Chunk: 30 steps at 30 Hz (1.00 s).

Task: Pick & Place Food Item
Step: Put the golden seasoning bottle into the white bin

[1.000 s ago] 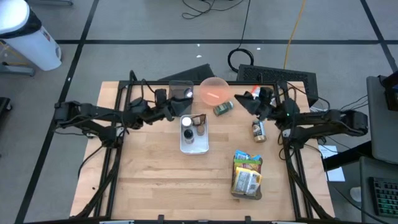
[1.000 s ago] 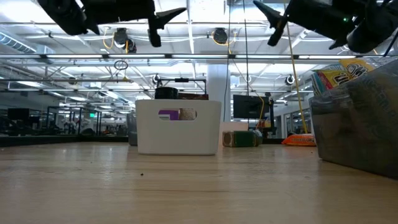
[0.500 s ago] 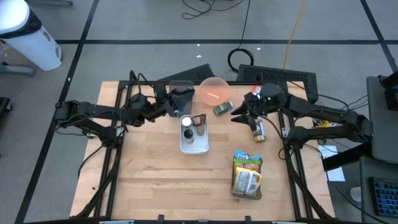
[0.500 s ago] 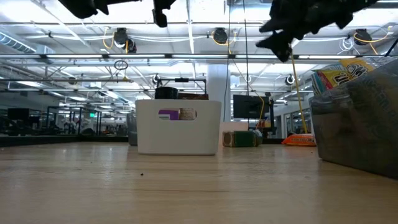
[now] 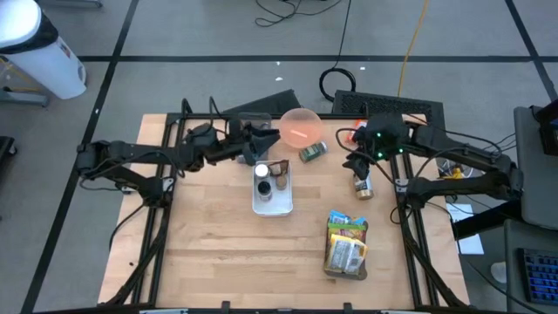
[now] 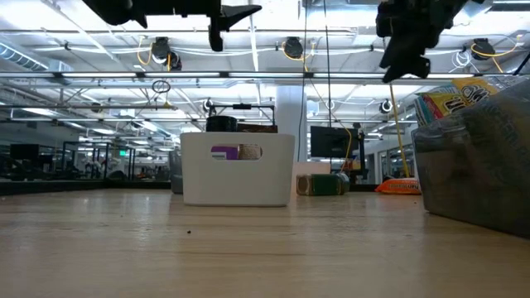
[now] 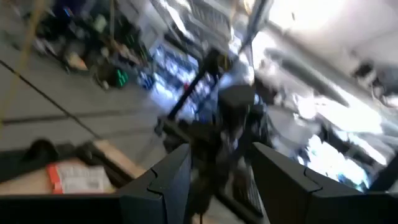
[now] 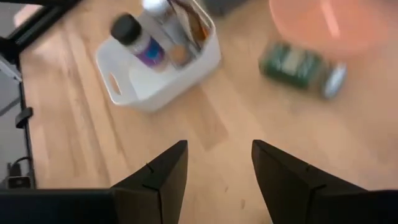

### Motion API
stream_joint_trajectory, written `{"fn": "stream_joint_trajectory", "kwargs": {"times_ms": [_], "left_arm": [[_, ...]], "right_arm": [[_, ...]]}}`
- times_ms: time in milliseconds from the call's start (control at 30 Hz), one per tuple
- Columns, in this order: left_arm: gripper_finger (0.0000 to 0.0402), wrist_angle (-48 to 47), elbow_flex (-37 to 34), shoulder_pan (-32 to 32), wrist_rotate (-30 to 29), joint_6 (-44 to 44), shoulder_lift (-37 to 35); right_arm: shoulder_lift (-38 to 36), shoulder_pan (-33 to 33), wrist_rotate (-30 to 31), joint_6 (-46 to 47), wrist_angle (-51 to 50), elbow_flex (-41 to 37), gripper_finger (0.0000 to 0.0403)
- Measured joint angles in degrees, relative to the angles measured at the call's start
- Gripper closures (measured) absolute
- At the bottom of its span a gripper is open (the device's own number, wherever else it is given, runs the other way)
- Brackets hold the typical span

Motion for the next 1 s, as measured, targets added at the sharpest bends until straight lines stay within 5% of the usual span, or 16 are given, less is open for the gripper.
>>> {"fn": "stream_joint_trajectory", "kwargs": {"times_ms": [400, 733, 1000], "left_arm": [[0.0229, -6.59, 0.0, 9.18, 20.14, -2.02, 0.02], [0.0229, -6.47, 0.0, 14.15, 28.19, -1.24, 0.02], [0.0229, -6.47, 0.0, 15.76, 35.68, -0.75, 0.02]], "right_arm": [[0.33, 1.17, 2.83, 26.31, -25.37, -0.87, 0.0232], [0.26, 1.62, 7.04, 26.19, -21.22, -5.56, 0.0227], [0.39, -0.73, 5.55, 28.48, -18.29, -5.61, 0.0156]]}}
